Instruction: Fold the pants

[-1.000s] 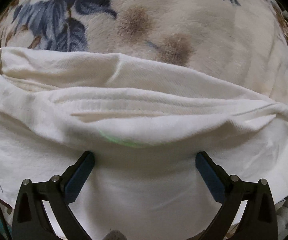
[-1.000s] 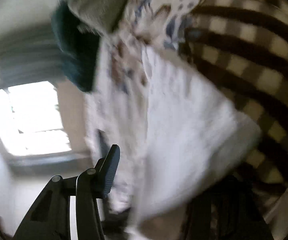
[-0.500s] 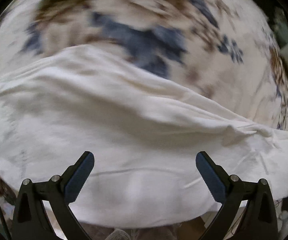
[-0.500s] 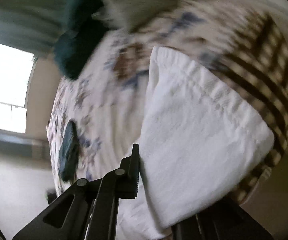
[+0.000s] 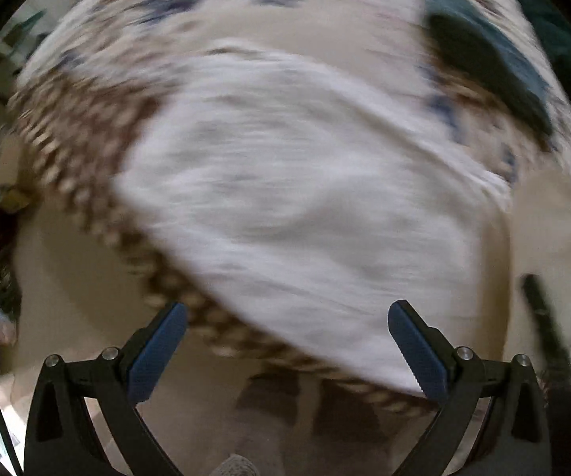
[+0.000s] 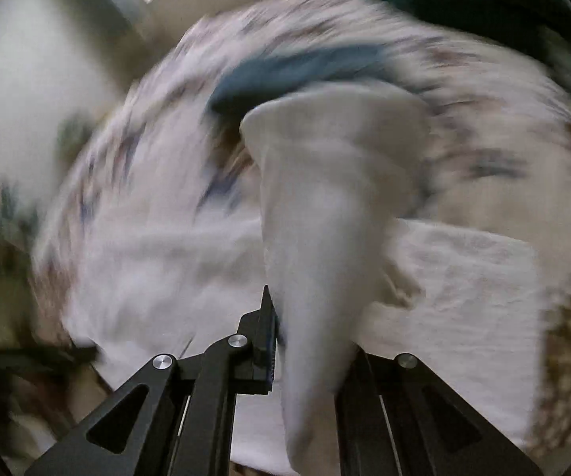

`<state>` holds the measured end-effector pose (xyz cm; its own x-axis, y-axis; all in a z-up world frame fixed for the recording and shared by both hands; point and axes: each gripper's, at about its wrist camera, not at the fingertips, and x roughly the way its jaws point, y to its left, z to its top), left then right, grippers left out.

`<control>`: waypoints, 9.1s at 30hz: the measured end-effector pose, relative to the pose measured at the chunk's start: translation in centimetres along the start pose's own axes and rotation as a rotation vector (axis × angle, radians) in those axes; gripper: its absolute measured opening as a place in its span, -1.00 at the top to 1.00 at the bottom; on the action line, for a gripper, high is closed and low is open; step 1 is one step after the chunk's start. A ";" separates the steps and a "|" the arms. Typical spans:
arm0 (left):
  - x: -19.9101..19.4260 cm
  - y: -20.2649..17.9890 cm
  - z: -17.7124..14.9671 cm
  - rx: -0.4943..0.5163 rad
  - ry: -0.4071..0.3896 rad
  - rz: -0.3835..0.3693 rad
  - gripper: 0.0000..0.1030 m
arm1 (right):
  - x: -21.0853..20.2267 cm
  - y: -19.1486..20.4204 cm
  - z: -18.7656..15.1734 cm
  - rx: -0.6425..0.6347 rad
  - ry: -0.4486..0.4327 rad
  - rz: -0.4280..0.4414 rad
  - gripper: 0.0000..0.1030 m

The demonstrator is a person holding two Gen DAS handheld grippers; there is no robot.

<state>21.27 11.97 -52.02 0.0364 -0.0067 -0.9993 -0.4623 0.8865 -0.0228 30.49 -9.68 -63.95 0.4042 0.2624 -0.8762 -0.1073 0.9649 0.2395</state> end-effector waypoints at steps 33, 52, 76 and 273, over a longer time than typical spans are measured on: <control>4.3 -9.6 2.9 0.284 0.138 -0.184 -1.00 | -6.5 -13.2 -5.6 0.333 0.292 0.013 -0.38; 3.6 -7.8 3.9 0.154 0.185 -0.211 -0.24 | -6.2 -16.4 -6.8 0.424 0.312 -0.006 -0.38; 6.0 -4.4 5.1 0.234 0.200 -0.336 -0.47 | -6.8 -20.0 -9.0 0.607 0.331 0.006 -0.38; -1.1 -25.6 -15.5 0.888 -0.314 -0.045 -0.31 | -10.7 -26.6 -7.7 0.433 0.423 -0.319 -0.38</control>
<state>19.28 -17.88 -50.82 0.3348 -0.0395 -0.9415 0.3853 0.9175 0.0986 21.99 -38.14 -64.13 -0.0432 0.0288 -0.9986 0.3668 0.9302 0.0110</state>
